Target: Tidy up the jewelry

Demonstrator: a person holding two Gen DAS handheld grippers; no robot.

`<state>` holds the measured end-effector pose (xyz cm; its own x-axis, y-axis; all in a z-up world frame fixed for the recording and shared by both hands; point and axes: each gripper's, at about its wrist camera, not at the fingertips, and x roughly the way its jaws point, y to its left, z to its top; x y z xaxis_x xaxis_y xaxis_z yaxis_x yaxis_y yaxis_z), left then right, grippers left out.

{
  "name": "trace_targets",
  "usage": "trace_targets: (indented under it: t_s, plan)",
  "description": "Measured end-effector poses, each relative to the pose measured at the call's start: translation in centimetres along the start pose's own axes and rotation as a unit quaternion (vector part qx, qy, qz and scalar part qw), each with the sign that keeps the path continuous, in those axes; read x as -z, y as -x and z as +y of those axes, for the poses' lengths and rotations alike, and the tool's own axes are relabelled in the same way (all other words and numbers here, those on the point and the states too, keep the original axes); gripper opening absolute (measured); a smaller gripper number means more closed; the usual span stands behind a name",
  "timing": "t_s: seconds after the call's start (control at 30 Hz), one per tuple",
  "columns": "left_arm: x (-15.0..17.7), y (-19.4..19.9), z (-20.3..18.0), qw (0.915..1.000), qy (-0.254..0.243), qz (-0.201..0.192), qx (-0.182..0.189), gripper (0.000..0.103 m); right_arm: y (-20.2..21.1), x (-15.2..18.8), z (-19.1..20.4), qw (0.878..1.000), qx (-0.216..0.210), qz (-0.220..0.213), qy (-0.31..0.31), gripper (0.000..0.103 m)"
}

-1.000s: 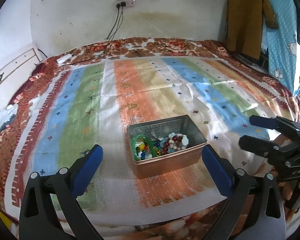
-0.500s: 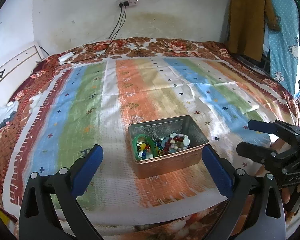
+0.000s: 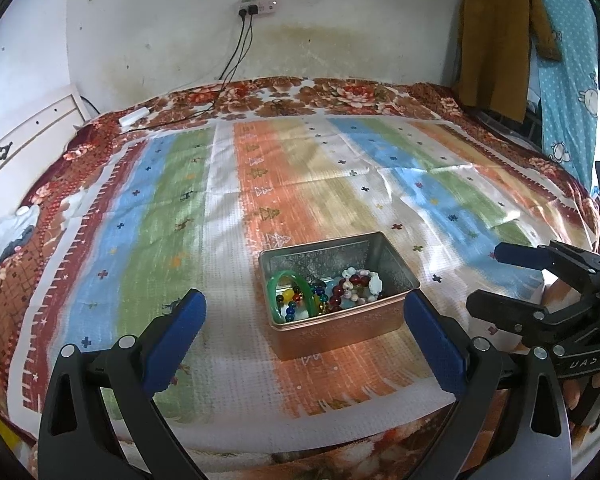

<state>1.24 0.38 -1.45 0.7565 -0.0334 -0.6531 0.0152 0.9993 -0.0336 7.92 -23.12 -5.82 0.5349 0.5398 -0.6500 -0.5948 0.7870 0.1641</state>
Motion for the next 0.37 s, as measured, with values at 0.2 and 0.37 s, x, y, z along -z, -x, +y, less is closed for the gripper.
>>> trace_targets:
  t_s: [0.2, 0.37]
  plan:
    - [-0.16, 0.09, 0.0, 1.0, -0.001, -0.003, 0.008, 0.097, 0.08, -0.07, -0.26, 1.0, -0.003, -0.002, -0.008, 0.09]
    - [-0.06, -0.27, -0.3, 1.0, -0.005, 0.004, 0.0, 0.097, -0.01, -0.11, -0.41, 1.0, -0.003, -0.001, -0.011, 0.09]
